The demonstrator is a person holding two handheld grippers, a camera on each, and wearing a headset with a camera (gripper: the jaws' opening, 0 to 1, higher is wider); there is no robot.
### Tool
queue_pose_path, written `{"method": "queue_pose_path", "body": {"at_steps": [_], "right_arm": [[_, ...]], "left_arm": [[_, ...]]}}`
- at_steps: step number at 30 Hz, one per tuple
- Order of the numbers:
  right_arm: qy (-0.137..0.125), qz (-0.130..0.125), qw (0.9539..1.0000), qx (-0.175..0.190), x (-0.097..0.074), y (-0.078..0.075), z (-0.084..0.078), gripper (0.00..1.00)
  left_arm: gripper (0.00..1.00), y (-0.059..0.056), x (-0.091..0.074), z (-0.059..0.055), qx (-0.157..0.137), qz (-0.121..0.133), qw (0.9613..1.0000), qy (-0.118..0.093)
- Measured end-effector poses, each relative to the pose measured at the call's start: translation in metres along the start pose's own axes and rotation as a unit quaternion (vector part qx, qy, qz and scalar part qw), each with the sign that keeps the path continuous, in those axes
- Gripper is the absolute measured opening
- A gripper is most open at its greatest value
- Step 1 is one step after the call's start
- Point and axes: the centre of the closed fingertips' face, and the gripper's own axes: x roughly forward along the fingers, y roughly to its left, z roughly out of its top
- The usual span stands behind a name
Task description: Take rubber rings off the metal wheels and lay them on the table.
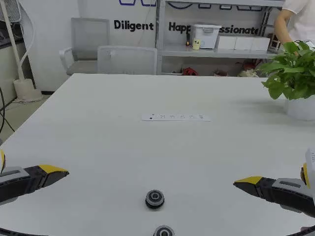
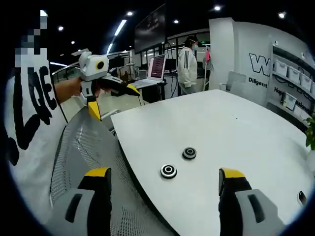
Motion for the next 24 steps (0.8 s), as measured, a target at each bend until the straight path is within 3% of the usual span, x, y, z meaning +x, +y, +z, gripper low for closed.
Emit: {"method": "queue_pose_path", "body": {"at_steps": [24], "right_arm": [[0.002,0.000,1.0000,-0.005,0.0015,-0.0041,0.0010,0.82]], "left_arm": [[0.94,0.0031,0.0063,-0.0016,-0.003,-0.003,1.0000,0.000]]}}
